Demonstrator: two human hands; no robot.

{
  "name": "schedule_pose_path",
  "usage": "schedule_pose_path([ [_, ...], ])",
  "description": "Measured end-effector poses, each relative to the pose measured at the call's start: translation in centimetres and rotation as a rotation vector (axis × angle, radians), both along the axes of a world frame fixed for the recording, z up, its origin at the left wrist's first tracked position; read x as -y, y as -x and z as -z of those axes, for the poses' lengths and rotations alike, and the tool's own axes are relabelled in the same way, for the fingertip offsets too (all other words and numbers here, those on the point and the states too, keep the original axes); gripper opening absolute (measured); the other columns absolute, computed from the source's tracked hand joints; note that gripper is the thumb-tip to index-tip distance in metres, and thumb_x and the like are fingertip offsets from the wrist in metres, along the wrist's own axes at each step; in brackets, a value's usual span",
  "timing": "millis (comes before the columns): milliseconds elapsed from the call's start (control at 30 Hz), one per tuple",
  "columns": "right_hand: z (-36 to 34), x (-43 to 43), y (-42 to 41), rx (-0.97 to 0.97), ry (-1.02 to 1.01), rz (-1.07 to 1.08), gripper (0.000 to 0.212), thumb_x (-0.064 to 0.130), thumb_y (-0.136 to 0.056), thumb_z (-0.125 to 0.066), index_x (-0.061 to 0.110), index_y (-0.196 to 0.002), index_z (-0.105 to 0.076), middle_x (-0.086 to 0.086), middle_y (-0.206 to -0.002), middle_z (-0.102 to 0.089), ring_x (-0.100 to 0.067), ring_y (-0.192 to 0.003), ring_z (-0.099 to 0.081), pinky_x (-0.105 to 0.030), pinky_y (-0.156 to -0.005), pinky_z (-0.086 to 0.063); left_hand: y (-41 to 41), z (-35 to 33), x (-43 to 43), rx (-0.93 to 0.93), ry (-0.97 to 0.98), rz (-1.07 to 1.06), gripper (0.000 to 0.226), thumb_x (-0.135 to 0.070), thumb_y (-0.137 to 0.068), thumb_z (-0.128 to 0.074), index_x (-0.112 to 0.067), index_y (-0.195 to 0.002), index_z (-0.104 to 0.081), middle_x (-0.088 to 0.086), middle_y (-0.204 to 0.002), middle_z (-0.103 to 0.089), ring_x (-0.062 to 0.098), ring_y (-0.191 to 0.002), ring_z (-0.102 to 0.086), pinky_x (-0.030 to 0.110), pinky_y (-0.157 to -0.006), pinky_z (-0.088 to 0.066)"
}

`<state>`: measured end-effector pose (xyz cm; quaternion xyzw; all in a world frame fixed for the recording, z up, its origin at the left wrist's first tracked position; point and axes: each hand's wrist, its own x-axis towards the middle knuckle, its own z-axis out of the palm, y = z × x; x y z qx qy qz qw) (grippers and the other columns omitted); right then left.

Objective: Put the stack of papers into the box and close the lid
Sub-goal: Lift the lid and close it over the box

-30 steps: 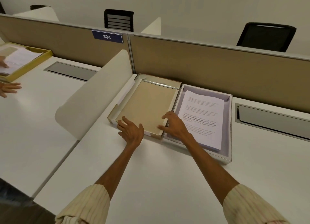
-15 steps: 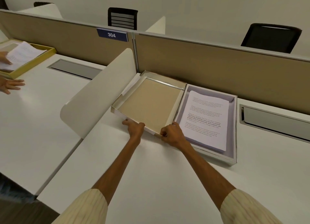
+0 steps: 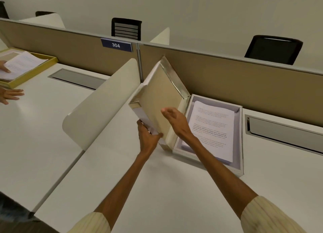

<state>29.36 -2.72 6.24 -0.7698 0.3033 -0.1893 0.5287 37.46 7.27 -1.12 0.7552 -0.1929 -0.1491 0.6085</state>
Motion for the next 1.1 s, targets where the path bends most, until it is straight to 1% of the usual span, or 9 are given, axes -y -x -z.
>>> schedule_pose_path([
  [133,-4.6,-0.3,-1.6,0.178,-0.122,0.097,0.078,0.056,-0.082,-0.058,0.016,-0.144,-0.032,-0.008,-0.143,-0.049,-0.021,-0.122,-0.053,-0.036,-0.098,-0.047,1.6,-1.2,0.9,0.110,0.021,0.124,0.088,-0.016,-0.057,-0.088,-0.005,-0.127,-0.037,0.015,-0.124,-0.053,0.023,-0.107,-0.054,0.015,-0.083,-0.053],
  [233,-6.6,-0.1,-1.3,0.207,-0.109,0.232,0.091,0.056,-0.074,-0.069,0.018,-0.145,-0.028,-0.006,-0.141,-0.050,-0.022,-0.122,-0.055,-0.038,-0.098,-0.050,2.8,-1.6,1.4,0.107,0.000,0.175,0.079,-0.028,-0.061,-0.084,-0.012,-0.126,-0.043,0.007,-0.122,-0.057,0.017,-0.105,-0.057,0.029,-0.093,-0.052],
  [400,-6.9,1.1,0.9,0.077,-0.024,0.394,0.104,0.040,-0.071,-0.080,0.018,-0.148,-0.014,-0.008,-0.147,-0.038,-0.026,-0.128,-0.046,-0.039,-0.104,-0.044,3.6,-2.2,0.9,-0.012,0.113,0.363,0.050,-0.025,-0.071,-0.066,-0.011,-0.118,-0.054,0.002,-0.114,-0.062,0.015,-0.102,-0.060,0.022,-0.088,-0.051],
  [533,-7.0,2.2,3.4,0.061,-0.039,0.485,0.089,0.019,-0.075,-0.078,0.016,-0.145,-0.024,-0.008,-0.138,-0.045,-0.014,-0.102,-0.046,-0.025,-0.083,-0.045,2.7,-2.7,1.7,-0.204,0.071,0.247,0.028,-0.017,-0.090,-0.051,-0.003,-0.112,-0.063,0.008,-0.111,-0.065,0.025,-0.107,-0.061,0.039,-0.098,-0.051],
  [600,-6.6,2.7,5.0,0.067,-0.068,0.514,0.084,0.016,-0.078,-0.075,0.016,-0.145,-0.023,-0.008,-0.139,-0.045,-0.013,-0.099,-0.043,-0.024,-0.080,-0.043,1.9,-1.7,2.3,-0.325,-0.152,0.161,0.036,-0.030,-0.094,-0.054,-0.006,-0.121,-0.061,0.015,-0.125,-0.062,0.033,-0.121,-0.055,0.045,-0.105,-0.044],
  [667,-6.0,3.1,6.7,0.080,-0.110,0.549,0.081,0.015,-0.080,-0.073,0.016,-0.145,-0.024,-0.008,-0.138,-0.045,-0.014,-0.099,-0.044,-0.025,-0.080,-0.044,1.1,-0.8,2.2,-0.472,-0.329,0.214,0.064,-0.047,-0.082,-0.064,-0.005,-0.130,-0.054,0.016,-0.125,-0.058,0.033,-0.119,-0.054,0.042,-0.096,-0.047],
  [767,-4.7,4.0,9.5,0.093,-0.163,0.622,0.076,0.017,-0.080,-0.073,0.015,-0.142,-0.031,-0.009,-0.133,-0.051,-0.022,-0.104,-0.054,-0.031,-0.082,-0.050,-0.3,0.1,2.5,-0.669,-0.338,0.384,0.075,-0.052,-0.073,-0.071,-0.006,-0.130,-0.052,0.013,-0.121,-0.058,0.030,-0.110,-0.057,0.041,-0.087,-0.052],
  [900,-2.2,5.0,13.3,0.049,-0.229,0.675,0.067,0.019,-0.080,-0.072,0.013,-0.137,-0.038,-0.010,-0.123,-0.057,-0.020,-0.093,-0.059,-0.026,-0.074,-0.054,-0.6,-0.3,4.3,-0.522,-0.413,0.476,0.041,-0.041,-0.085,-0.069,-0.003,-0.099,-0.063,0.010,-0.089,-0.061,0.028,-0.096,-0.058,0.039,-0.083,-0.056],
  [1100,-0.2,7.0,18.0,-0.061,-0.336,0.676,0.059,0.027,-0.079,-0.075,0.009,-0.128,-0.048,-0.006,-0.112,-0.058,-0.020,-0.094,-0.057,-0.028,-0.076,-0.046,1.7,-0.3,6.3,-0.318,-0.389,0.409,0.046,-0.039,-0.083,-0.072,-0.002,-0.109,-0.064,0.010,-0.101,-0.063,0.025,-0.095,-0.058,0.036,-0.077,-0.049],
])
